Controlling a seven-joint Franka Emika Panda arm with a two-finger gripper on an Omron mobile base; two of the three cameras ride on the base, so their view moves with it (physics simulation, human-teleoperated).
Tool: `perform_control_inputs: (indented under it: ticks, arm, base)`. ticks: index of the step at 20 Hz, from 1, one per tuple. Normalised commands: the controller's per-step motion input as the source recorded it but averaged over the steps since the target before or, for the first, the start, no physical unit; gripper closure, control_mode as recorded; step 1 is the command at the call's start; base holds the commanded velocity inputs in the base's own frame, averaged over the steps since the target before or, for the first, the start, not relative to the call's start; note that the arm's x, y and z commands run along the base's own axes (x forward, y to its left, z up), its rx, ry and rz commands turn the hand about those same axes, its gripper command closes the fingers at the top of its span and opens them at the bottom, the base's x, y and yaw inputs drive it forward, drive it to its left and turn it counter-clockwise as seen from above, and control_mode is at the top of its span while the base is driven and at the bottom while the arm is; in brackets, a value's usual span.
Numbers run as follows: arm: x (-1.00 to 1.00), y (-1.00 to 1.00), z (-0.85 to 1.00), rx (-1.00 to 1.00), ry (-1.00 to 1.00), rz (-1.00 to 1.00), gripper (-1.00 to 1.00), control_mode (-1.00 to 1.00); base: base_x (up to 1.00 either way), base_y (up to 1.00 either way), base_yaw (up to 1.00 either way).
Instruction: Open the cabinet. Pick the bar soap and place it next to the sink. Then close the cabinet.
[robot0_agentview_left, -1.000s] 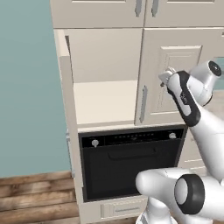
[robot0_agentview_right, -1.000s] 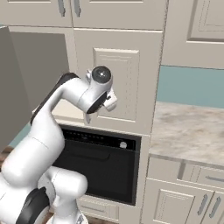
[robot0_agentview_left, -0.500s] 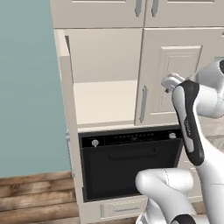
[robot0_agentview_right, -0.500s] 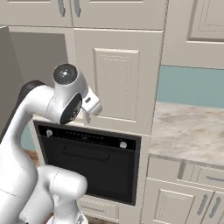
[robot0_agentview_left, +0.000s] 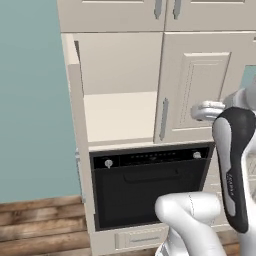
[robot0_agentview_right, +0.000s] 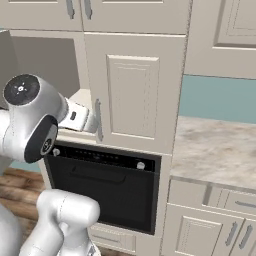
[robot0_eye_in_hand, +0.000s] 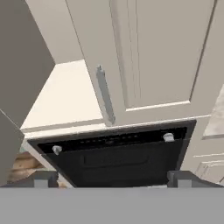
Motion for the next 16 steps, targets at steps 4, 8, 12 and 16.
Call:
perform_control_inputs:
  ticks: [4,8,12,16]
  arm:
    - [-0.99,0.32,0.16,-0.3,0.02,0.39,-1.0,-1.0]
    - [-0.89,0.66,0.16,-0.36,0.05,0.37,-1.0,-1.0]
    - [-0.72,0.92,0.15,-0.41,0.11,0.29,-1.0,-1.0]
    - [-0.59,0.92,0.0,-0.42,0.0,0.31,-1.0,-1.0]
  base:
    - [0.0,0.0,0.0]
    - [0.0,0.0,0.0]
    - [0.0,0.0,0.0]
    - [0.0,0.0,0.0]
